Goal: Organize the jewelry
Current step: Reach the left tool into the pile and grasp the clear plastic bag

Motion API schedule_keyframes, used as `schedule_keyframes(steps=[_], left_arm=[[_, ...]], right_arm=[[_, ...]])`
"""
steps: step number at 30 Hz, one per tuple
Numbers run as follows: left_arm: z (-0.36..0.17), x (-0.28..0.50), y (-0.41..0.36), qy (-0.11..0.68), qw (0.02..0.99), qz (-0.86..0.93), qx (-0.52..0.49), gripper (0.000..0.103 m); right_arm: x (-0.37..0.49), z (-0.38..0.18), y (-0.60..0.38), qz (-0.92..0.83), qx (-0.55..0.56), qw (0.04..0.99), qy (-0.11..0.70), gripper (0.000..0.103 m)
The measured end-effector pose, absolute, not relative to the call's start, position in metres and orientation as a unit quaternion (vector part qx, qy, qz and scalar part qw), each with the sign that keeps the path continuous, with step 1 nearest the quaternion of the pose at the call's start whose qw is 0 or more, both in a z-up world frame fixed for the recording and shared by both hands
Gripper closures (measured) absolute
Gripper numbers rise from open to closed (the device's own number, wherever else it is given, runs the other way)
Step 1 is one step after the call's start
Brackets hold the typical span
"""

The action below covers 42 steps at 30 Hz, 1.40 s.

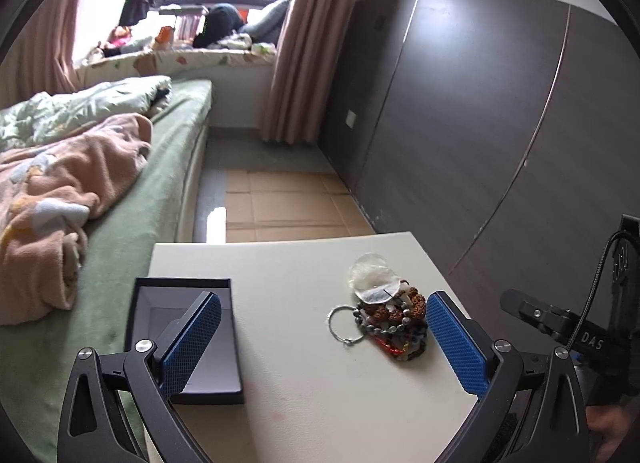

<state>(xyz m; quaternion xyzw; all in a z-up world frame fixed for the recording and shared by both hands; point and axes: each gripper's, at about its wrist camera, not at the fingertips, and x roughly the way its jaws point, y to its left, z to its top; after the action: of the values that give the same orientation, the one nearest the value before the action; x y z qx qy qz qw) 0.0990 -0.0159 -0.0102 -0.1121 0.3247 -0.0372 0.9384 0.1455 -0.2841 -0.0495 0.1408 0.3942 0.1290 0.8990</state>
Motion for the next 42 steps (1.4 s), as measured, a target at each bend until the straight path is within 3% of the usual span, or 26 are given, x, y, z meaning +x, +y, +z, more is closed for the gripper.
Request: schedule_keyframes(steps=[12, 15, 17, 21, 24, 42], left_arm=[[-0.001, 0.155, -0.026, 0.364, 0.921, -0.050, -0.128, 0.007], [-0.009, 0.172, -0.030, 0.383, 0.910, -0.060, -0.146, 0.010], [-0.018, 0.183, -0.035, 0.398, 0.903, -0.070, -0.149, 0.017], [-0.045, 0.200, -0.044, 0.415, 0.892, -0.079, -0.163, 0.018], [-0.066, 0.210, -0.048, 0.447, 0.873, -0.088, -0.174, 0.031], [-0.126, 0.266, -0.055, 0.483, 0.843, -0.114, -0.206, 0.031]], right_arm=[[0.189, -0.069, -0.304, 0.133, 0.213, 0.874, 0.416, 0.004], [0.196, -0.075, -0.309, 0.138, 0.235, 0.862, 0.427, 0.019], [0.201, -0.081, -0.314, 0.137, 0.256, 0.853, 0.433, 0.021], [0.208, -0.090, -0.320, 0.130, 0.281, 0.840, 0.446, 0.025], [0.214, -0.096, -0.320, 0.123, 0.283, 0.834, 0.457, 0.027], [0.251, -0.126, -0.321, 0.110, 0.327, 0.797, 0.496, 0.027]])
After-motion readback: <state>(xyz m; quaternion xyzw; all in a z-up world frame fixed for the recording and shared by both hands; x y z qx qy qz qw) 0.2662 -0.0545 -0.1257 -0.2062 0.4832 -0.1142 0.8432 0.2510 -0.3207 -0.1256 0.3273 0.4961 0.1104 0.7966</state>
